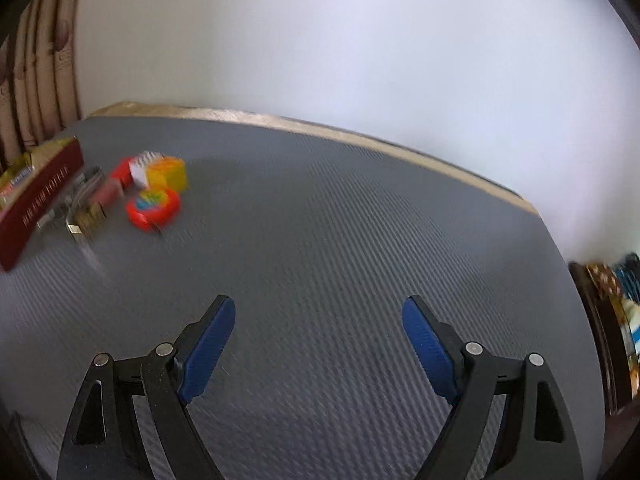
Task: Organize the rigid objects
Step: 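Grasp the metal clip with the left tool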
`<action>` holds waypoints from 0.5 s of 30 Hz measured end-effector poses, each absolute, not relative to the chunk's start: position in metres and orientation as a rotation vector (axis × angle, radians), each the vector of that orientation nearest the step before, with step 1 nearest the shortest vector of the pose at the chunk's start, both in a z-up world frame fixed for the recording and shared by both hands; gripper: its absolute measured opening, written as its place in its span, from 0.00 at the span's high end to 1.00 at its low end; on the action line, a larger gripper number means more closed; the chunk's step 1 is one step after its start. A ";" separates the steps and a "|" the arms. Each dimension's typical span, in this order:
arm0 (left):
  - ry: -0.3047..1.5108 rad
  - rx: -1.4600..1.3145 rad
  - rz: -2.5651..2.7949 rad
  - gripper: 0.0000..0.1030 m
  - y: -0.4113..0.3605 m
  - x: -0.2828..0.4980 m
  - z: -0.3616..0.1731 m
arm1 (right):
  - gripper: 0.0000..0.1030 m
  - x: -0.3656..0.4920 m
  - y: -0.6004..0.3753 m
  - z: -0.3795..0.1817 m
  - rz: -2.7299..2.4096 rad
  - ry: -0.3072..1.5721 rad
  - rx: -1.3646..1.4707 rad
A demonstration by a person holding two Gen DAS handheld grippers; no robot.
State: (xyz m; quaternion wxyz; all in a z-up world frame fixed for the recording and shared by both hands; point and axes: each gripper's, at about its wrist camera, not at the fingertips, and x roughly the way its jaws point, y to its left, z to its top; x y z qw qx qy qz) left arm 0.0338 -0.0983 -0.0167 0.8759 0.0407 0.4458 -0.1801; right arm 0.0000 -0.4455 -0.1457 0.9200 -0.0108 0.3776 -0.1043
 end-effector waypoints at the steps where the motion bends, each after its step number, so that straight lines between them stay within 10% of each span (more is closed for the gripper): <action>1: 0.938 0.075 -0.391 0.46 -0.106 0.037 -0.014 | 0.19 -0.002 -0.451 -0.146 -0.205 0.778 0.010; 15: 1.260 -0.043 -0.379 0.46 -0.206 0.178 -0.044 | 0.19 -0.019 -0.476 -0.138 -0.127 0.681 0.197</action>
